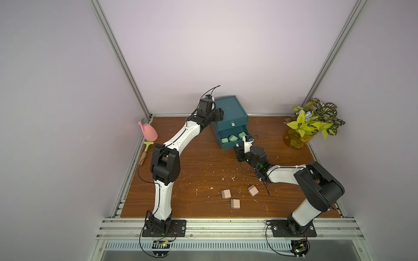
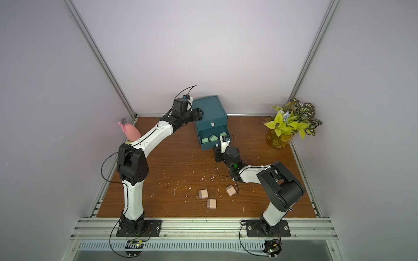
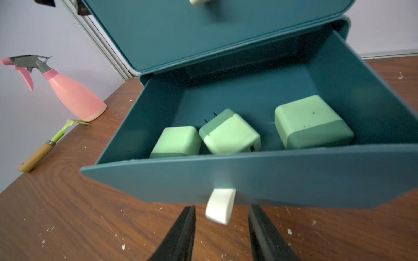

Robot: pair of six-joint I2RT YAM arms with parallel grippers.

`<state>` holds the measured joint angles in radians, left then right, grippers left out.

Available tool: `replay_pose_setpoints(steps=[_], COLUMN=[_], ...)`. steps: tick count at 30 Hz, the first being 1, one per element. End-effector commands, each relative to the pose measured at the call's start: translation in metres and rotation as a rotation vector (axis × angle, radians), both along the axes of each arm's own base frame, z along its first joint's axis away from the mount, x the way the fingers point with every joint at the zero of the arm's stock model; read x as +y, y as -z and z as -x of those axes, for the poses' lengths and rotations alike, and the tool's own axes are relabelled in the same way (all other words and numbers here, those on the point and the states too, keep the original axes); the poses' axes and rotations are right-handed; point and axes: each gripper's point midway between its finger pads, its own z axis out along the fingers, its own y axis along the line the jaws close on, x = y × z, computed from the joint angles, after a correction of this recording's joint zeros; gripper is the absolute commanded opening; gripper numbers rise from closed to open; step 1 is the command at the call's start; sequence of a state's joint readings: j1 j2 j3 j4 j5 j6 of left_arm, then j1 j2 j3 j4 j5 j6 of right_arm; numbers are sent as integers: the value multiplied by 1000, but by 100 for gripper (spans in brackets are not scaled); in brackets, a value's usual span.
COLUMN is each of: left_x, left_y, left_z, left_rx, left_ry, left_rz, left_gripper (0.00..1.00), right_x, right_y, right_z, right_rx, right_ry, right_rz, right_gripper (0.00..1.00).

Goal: Place the plugs into the drawer by color
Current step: Close the drawer in the storage box.

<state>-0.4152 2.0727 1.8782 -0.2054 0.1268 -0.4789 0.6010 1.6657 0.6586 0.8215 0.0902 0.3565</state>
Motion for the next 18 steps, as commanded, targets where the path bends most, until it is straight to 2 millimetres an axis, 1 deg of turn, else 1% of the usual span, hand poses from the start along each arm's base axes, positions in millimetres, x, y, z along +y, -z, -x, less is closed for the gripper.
replay_pose_setpoints(steps=[1, 18], left_x=[6, 6], left_y=[24, 27], left_z=[5, 6], left_rx=[63, 70], left_ry=[4, 7], left_rz=[-33, -36], left_gripper=[68, 68], right_x=[9, 18], right_y=[-24, -38], right_z=[-10, -28], right_rx=[-55, -88], right_ry=[-4, 12], right_rz=[-62, -102], right_gripper=[44, 43])
